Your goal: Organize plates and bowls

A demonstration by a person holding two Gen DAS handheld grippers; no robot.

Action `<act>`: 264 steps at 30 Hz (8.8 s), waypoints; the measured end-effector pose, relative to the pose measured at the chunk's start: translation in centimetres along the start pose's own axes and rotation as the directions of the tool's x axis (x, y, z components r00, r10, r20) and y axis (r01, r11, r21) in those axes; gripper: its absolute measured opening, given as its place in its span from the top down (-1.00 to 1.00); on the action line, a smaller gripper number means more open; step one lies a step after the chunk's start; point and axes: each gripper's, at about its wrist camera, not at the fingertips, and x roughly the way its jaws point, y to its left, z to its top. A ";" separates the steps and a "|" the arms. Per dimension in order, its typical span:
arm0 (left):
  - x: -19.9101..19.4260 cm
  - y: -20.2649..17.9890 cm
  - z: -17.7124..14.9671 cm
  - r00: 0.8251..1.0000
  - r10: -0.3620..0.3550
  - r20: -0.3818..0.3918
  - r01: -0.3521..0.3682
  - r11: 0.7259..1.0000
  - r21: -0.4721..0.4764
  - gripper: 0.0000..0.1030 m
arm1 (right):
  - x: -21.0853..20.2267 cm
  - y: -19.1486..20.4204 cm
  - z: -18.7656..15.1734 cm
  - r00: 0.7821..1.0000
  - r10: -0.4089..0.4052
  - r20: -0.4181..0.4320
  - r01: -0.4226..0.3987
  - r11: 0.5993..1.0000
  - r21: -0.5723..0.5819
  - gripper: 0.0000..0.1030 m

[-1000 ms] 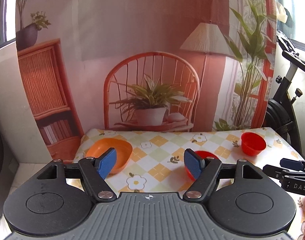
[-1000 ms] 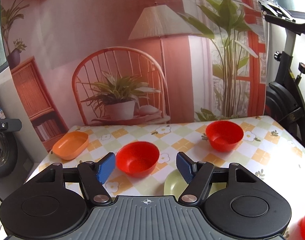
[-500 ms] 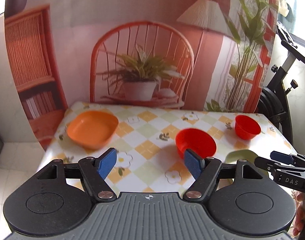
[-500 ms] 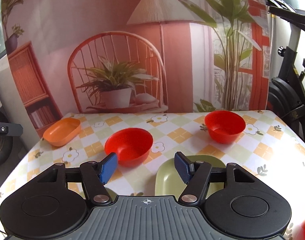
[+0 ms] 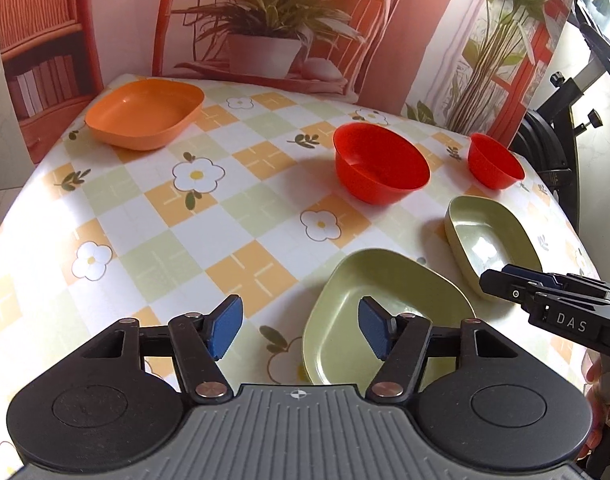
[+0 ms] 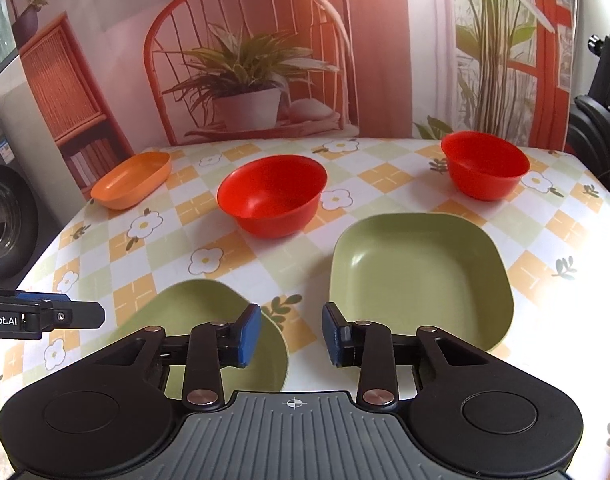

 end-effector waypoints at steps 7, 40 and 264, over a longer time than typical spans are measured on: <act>0.9 -0.6 -1.3 0.999 -0.025 -0.043 0.024 0.999 -0.022 -0.02 | 0.6 -0.6 -1.0 0.998 0.006 -0.055 -0.004 0.999 0.040 0.50; 0.0 -0.7 -0.5 1.000 0.004 -0.027 -0.004 1.000 -0.009 0.77 | 0.3 -0.5 -1.0 0.994 0.094 -0.052 -0.086 0.986 0.146 0.87; 3.5 -13.5 7.5 0.980 -0.170 0.100 0.136 0.950 0.282 0.69 | -3.4 -9.8 8.4 0.962 -0.139 0.234 0.063 0.950 0.305 0.82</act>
